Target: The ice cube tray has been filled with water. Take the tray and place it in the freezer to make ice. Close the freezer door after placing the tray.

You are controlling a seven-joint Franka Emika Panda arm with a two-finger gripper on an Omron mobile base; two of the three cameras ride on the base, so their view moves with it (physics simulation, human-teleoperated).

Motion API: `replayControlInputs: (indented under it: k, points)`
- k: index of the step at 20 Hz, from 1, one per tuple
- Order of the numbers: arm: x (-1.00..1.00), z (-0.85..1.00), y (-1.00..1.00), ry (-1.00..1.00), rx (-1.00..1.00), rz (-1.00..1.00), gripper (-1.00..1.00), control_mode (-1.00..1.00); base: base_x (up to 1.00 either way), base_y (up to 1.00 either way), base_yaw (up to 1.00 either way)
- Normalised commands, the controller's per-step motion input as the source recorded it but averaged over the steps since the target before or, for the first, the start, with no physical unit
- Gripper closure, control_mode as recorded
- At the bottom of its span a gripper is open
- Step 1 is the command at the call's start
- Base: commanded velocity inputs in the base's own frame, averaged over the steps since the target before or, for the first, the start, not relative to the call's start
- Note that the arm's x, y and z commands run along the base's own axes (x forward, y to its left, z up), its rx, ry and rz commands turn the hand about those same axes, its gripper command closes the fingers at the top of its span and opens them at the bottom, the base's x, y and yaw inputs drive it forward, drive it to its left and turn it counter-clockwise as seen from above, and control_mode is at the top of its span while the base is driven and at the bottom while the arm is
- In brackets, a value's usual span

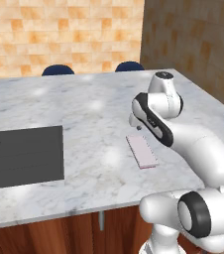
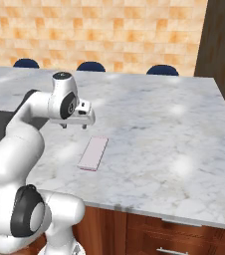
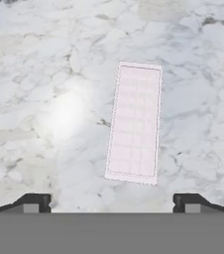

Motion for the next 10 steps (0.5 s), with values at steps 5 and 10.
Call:
replayControlInputs:
  k: [5,10]
  points:
    - [0.62,-0.38,0.01,0.0,0.0,0.14,-1.0,-1.0,0.0,0.0,0.0]
    - [0.66,-0.4,0.0,0.03,0.0,0.15,-1.0,-1.0,0.0,0.0,0.0]
